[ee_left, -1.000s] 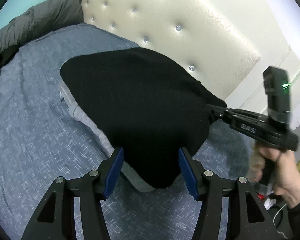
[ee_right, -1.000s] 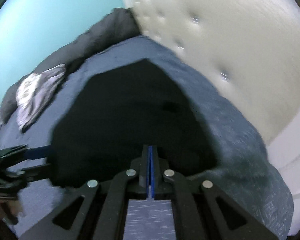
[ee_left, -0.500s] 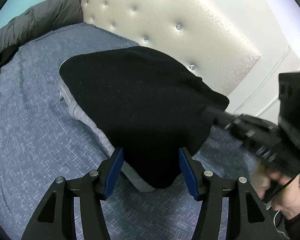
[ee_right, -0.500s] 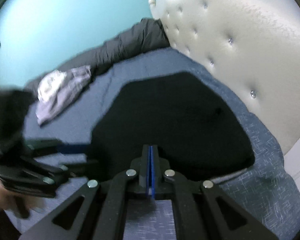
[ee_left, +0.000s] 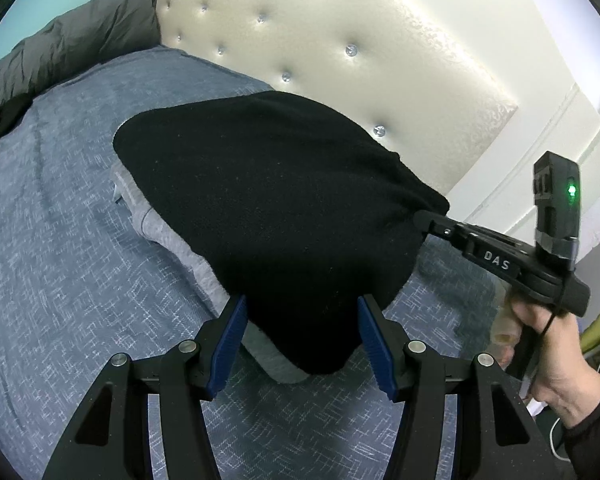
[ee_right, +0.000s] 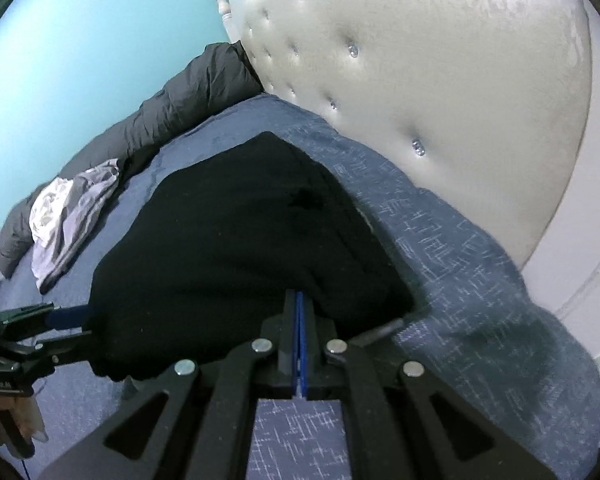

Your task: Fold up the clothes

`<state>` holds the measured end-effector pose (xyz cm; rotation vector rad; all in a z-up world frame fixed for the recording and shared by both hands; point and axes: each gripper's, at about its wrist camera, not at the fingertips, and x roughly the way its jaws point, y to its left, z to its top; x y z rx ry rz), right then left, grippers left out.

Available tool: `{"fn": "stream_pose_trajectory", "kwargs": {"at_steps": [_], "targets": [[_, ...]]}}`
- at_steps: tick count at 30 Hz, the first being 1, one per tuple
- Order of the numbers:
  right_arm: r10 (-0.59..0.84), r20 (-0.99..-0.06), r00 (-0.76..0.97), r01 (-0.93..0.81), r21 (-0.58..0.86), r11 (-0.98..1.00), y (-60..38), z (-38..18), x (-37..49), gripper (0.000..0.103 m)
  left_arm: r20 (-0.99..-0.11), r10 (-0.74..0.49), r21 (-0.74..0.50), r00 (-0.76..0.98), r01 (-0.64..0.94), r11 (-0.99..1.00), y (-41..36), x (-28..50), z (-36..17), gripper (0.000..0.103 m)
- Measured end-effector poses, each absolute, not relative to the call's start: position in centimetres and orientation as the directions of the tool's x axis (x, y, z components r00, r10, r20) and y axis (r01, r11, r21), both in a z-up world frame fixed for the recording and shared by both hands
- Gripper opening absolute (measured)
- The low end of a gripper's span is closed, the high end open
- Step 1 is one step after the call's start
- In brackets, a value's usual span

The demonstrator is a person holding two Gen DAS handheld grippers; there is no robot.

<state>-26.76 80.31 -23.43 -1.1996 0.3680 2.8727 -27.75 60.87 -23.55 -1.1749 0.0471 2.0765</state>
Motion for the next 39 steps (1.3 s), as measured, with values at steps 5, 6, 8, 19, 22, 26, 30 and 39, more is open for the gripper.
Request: {"fn": "stream_pose_trajectory", "kwargs": {"at_steps": [5, 6, 8, 19, 22, 26, 30, 39], "targets": [[-0.051, -0.711, -0.701, -0.169, 0.235, -0.957, 82.0, -23.0, -25.7, 0.0, -0.758, 0.578, -0.306, -0.304, -0.617, -0.725, 60.7, -27.8, -23.5, 0.061], [-0.039, -0.709, -0.704, -0.185, 0.237, -0.954, 82.4, -22.9, -25.4, 0.0, -0.758, 0.577, -0.306, -0.303, -0.617, -0.726, 60.6, -27.9, -23.5, 0.061], [-0.028, -0.695, -0.718, -0.208, 0.252, -0.945, 83.4, -22.5, -24.7, 0.0, -0.759, 0.577, -0.306, -0.303, -0.616, -0.726, 60.5, -27.9, -23.4, 0.061], [-0.139, -0.672, -0.728, -0.073, 0.277, -0.958, 81.4, -21.1, -27.6, 0.0, -0.735, 0.587, -0.29, -0.338, -0.626, -0.724, 61.2, -28.4, -21.4, 0.06], [-0.102, -0.71, -0.697, -0.105, 0.242, -0.965, 81.9, -22.7, -28.4, 0.0, -0.743, 0.583, -0.29, -0.328, -0.628, -0.722, 61.3, -28.4, -21.8, 0.06], [-0.053, -0.728, -0.683, -0.131, 0.194, -0.972, 82.5, -23.8, -29.0, 0.0, -0.748, 0.582, -0.292, -0.318, -0.63, -0.72, 61.2, -28.3, -22.4, 0.06], [-0.012, -0.718, -0.696, -0.152, 0.163, -0.975, 82.5, -23.5, -28.6, 0.0, -0.754, 0.578, -0.289, -0.311, -0.633, -0.718, 61.2, -28.2, -22.9, 0.06], [0.024, -0.713, -0.7, -0.201, 0.165, -0.965, 83.1, -22.4, -27.3, 0.0, -0.76, 0.572, -0.301, -0.309, -0.612, -0.731, 60.6, -27.7, -22.8, 0.06]]}}
